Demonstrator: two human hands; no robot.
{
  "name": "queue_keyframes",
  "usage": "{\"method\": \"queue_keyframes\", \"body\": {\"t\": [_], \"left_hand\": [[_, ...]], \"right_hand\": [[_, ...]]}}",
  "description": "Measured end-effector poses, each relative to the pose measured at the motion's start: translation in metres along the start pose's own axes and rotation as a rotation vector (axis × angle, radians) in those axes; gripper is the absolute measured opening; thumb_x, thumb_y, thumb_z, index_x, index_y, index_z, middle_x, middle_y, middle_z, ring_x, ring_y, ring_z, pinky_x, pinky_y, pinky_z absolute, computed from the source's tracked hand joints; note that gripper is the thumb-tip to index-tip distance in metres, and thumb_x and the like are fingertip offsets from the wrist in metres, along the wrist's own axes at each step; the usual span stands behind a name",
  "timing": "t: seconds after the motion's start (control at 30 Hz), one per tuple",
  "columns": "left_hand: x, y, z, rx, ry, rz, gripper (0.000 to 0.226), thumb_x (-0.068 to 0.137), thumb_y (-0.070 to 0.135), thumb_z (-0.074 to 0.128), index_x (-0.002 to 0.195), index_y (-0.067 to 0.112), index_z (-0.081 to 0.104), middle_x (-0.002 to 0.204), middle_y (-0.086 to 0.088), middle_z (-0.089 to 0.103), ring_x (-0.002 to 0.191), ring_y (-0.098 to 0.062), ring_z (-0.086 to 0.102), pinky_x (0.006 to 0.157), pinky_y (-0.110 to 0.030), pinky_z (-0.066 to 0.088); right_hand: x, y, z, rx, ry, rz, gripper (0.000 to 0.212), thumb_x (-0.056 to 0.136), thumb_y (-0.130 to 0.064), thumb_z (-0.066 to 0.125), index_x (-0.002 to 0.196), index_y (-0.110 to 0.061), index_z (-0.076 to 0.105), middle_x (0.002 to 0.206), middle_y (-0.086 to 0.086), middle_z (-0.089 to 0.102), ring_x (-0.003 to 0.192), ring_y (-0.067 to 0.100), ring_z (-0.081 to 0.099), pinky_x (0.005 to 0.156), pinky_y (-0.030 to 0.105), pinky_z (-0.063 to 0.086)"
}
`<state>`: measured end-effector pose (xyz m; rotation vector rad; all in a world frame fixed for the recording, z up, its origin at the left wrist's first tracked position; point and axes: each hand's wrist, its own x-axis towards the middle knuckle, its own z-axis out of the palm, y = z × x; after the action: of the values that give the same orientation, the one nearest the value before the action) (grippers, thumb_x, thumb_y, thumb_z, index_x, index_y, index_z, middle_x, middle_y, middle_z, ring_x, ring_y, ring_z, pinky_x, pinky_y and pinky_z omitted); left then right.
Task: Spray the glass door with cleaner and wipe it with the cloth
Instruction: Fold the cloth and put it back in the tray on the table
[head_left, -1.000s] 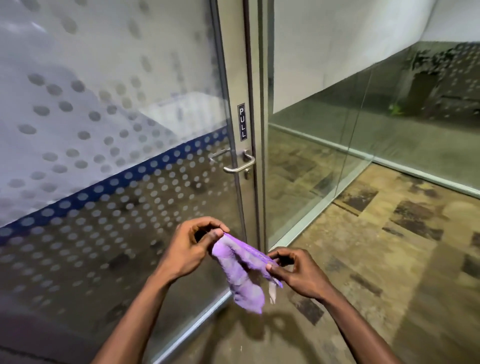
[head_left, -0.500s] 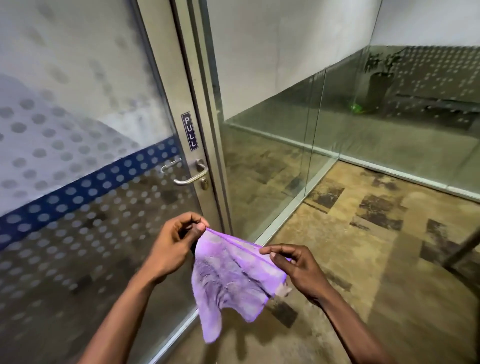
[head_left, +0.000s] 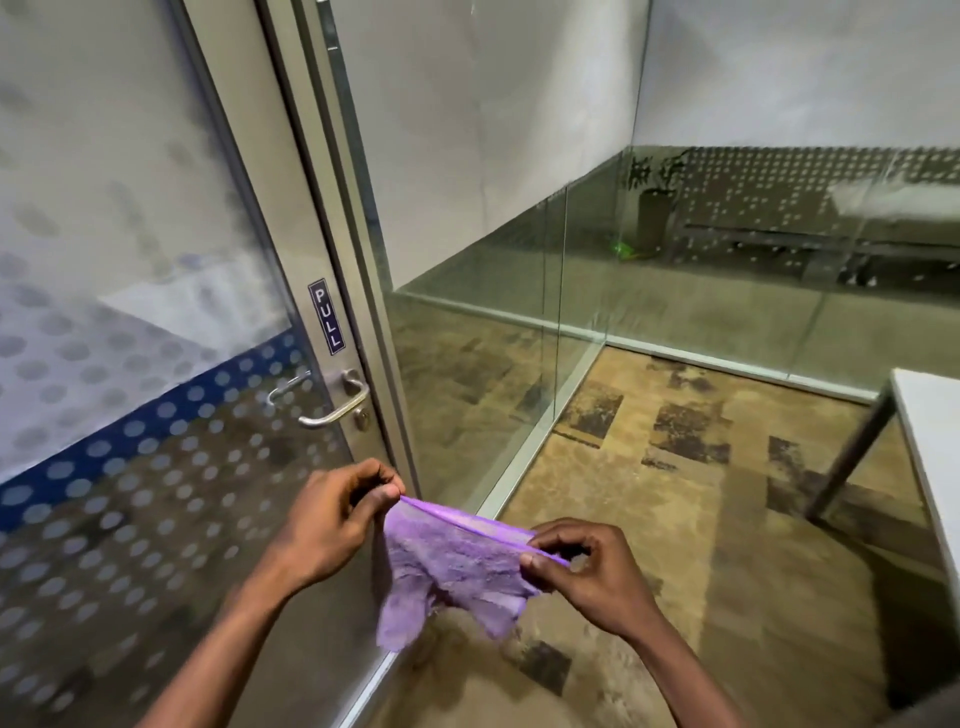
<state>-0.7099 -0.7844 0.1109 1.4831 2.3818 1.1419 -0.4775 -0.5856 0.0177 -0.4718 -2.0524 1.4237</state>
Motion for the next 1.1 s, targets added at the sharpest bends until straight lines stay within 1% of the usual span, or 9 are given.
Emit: {"method": "queue_keyframes", "body": {"t": [0.07, 0.2, 0.3, 0.5, 0.6, 0.77, 0.93, 1.0, 1.1], "left_hand": [[0.000, -0.008, 0.001, 0.013, -0.032, 0.026, 0.015, 0.093, 0.032, 0.060, 0.080, 0.031, 0.068, 0.079, 0.012, 0.075, 0.074, -0.011, 0.070, 0.073, -0.036, 0.056], [0.002, -0.029, 0.010, -0.089, -0.059, 0.007, 0.009, 0.094, 0.032, 0.060, 0.088, 0.036, 0.066, 0.079, 0.007, 0.073, 0.077, -0.017, 0.070, 0.075, -0.037, 0.054], [0.004, -0.042, 0.020, -0.165, -0.112, -0.013, 0.020, 0.100, 0.025, 0.062, 0.087, 0.040, 0.066, 0.082, 0.005, 0.071, 0.076, -0.007, 0.062, 0.075, -0.035, 0.052], [0.008, -0.046, 0.044, -0.408, -0.192, -0.053, 0.018, 0.098, 0.030, 0.059, 0.089, 0.015, 0.065, 0.076, 0.005, 0.063, 0.075, -0.010, 0.058, 0.077, -0.033, 0.049], [0.013, -0.036, 0.063, -0.512, -0.206, -0.108, 0.015, 0.103, 0.009, 0.061, 0.092, 0.015, 0.068, 0.070, 0.005, 0.072, 0.068, -0.004, 0.062, 0.069, -0.021, 0.052], [0.013, 0.002, 0.112, -0.698, -0.112, -0.257, 0.018, 0.102, 0.005, 0.061, 0.090, 0.015, 0.070, 0.084, -0.019, 0.069, 0.080, -0.023, 0.058, 0.077, -0.038, 0.053], [-0.007, 0.059, 0.173, -0.707, -0.055, -0.293, 0.016, 0.099, 0.018, 0.068, 0.085, 0.022, 0.072, 0.067, 0.002, 0.067, 0.061, -0.014, 0.053, 0.069, -0.039, 0.053], [-0.015, 0.088, 0.194, -0.688, -0.057, -0.219, 0.013, 0.097, 0.017, 0.070, 0.085, 0.022, 0.074, 0.067, 0.013, 0.072, 0.058, -0.001, 0.061, 0.067, -0.028, 0.052], [-0.025, 0.127, 0.217, -0.617, -0.071, -0.080, 0.009, 0.093, 0.020, 0.070, 0.089, 0.023, 0.077, 0.082, 0.018, 0.079, 0.076, 0.003, 0.074, 0.069, -0.021, 0.058]], "right_hand": [[-0.002, -0.006, -0.004, -0.048, -0.032, 0.042, 0.006, 0.085, -0.014, 0.085, 0.080, -0.012, 0.083, 0.079, -0.002, 0.079, 0.067, 0.008, 0.067, 0.065, 0.035, 0.055], [-0.011, -0.020, -0.007, -0.124, -0.048, 0.057, 0.011, 0.089, -0.019, 0.082, 0.079, -0.015, 0.082, 0.065, -0.008, 0.074, 0.058, 0.004, 0.061, 0.062, 0.027, 0.049], [-0.016, -0.026, -0.009, -0.173, 0.006, 0.065, 0.013, 0.090, -0.022, 0.081, 0.078, -0.019, 0.080, 0.061, -0.007, 0.073, 0.051, 0.002, 0.060, 0.057, 0.025, 0.047], [-0.035, -0.024, -0.021, -0.171, 0.054, 0.129, 0.010, 0.089, -0.021, 0.081, 0.086, -0.030, 0.079, 0.074, -0.008, 0.077, 0.047, 0.008, 0.060, 0.053, 0.018, 0.047], [-0.048, -0.021, -0.032, -0.121, 0.137, 0.216, 0.020, 0.089, -0.011, 0.081, 0.093, -0.031, 0.077, 0.083, 0.001, 0.077, 0.048, 0.011, 0.059, 0.050, 0.021, 0.048], [-0.067, -0.019, -0.038, -0.145, 0.416, 0.281, 0.022, 0.090, -0.002, 0.073, 0.089, -0.024, 0.069, 0.079, 0.012, 0.070, 0.049, 0.008, 0.057, 0.051, 0.022, 0.045], [-0.082, -0.012, -0.037, -0.120, 0.599, 0.355, 0.029, 0.094, -0.006, 0.070, 0.081, -0.030, 0.078, 0.061, -0.025, 0.070, 0.045, -0.004, 0.059, 0.051, 0.015, 0.044], [-0.085, -0.013, -0.040, -0.083, 0.638, 0.354, 0.033, 0.094, -0.007, 0.071, 0.080, -0.036, 0.079, 0.067, -0.028, 0.073, 0.052, -0.008, 0.063, 0.055, 0.013, 0.047], [-0.088, -0.019, -0.053, -0.011, 0.661, 0.346, 0.031, 0.093, -0.012, 0.074, 0.080, -0.039, 0.080, 0.084, -0.020, 0.081, 0.068, -0.005, 0.072, 0.063, 0.017, 0.055]]}}
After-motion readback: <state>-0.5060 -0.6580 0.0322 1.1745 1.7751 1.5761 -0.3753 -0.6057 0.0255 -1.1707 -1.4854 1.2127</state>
